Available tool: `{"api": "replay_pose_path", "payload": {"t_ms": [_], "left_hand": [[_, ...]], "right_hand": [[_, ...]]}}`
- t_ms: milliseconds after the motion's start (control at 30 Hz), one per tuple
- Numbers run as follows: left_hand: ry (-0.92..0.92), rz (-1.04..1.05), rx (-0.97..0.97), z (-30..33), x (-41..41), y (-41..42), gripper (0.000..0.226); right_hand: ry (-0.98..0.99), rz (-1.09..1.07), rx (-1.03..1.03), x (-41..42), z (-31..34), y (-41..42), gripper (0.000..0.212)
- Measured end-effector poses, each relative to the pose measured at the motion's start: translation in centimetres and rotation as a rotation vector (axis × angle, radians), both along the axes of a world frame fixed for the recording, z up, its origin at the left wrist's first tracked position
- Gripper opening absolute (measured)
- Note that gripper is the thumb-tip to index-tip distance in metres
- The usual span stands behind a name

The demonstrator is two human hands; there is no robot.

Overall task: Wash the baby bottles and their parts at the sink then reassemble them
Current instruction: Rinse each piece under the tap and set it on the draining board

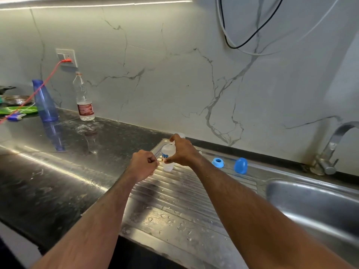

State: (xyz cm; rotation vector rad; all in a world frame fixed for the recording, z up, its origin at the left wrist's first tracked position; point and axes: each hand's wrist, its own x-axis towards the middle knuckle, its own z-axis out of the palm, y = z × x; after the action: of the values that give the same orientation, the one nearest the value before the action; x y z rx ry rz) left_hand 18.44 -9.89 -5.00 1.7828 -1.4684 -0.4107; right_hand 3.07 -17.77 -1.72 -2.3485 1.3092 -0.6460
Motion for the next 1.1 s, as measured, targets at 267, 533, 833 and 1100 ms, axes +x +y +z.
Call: {"api": "replay_pose_path", "payload": {"t_ms": [267, 533, 833, 1100], "left_hand": [[0.054, -0.089, -0.094, 1.7, -5.0, 0.4, 0.024], [0.247, -0.303, -0.165, 2.6, -19.9, -2.9, 0.023], [0.251, -0.586, -0.119, -0.3, -40.7, -7.3, 0.013], [0.412, -0.565, -0.099, -0.2, -49.7, -13.6, 0.01]], "right_hand": [[-0.11, -0.044, -0.013, -6.9, 0.3, 1.9, 0.067], [-0.154, -0.287, -0.079, -24.4, -1.6, 4.7, 0.029], [-0.237, -0.719, -0.108, -45.9, -5.5, 8.3, 0.012], [-0.373, -0.761, -0.07, -48.6, -8.1, 5.4, 0.009]]}}
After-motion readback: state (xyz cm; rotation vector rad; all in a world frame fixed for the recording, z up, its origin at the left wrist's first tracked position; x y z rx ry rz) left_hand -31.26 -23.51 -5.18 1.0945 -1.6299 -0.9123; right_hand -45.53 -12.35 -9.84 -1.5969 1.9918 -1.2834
